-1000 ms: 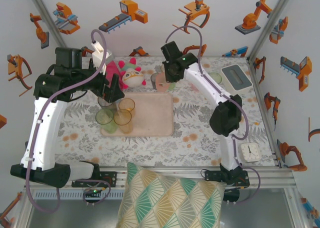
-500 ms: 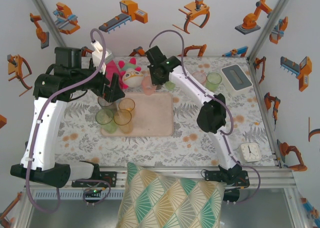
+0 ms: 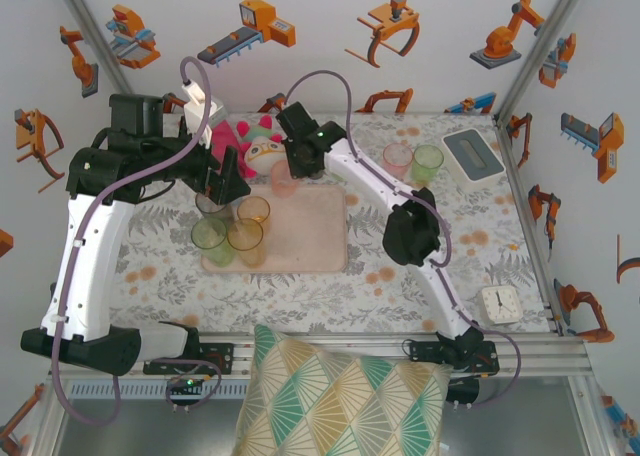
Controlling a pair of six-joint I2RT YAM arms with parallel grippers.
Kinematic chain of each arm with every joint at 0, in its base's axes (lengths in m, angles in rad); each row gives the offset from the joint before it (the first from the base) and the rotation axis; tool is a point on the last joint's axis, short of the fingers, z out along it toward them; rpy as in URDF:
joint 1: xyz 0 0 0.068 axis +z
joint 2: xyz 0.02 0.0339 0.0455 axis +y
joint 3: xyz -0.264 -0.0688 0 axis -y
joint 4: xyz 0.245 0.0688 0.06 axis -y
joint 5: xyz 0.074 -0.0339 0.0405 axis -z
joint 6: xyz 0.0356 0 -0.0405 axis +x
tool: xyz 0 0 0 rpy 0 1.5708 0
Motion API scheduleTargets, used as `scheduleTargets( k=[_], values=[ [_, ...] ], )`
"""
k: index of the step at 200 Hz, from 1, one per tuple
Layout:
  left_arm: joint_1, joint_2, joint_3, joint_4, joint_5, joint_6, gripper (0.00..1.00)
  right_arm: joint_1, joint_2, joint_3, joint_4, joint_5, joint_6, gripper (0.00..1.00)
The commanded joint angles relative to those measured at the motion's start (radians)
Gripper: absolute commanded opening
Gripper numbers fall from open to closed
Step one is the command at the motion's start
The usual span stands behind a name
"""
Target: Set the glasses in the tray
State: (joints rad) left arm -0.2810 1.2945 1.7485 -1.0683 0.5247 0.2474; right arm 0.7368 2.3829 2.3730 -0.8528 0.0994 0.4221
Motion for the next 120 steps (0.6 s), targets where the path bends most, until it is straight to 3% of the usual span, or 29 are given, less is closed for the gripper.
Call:
scheduleTargets(
  k=[1, 120],
  values=[
    [-0.003, -0.008, 0.026, 0.015, 0.032, -0.014, 0.97, 0.013, 0.026, 0.054, 0.029, -0.007, 0.015, 0.07],
    [-0.003, -0.014, 0.025, 0.015, 0.035, -0.017, 0.97, 0.043, 0.100, 0.125, 0.044, -0.036, 0.016, 0.07]
  ],
)
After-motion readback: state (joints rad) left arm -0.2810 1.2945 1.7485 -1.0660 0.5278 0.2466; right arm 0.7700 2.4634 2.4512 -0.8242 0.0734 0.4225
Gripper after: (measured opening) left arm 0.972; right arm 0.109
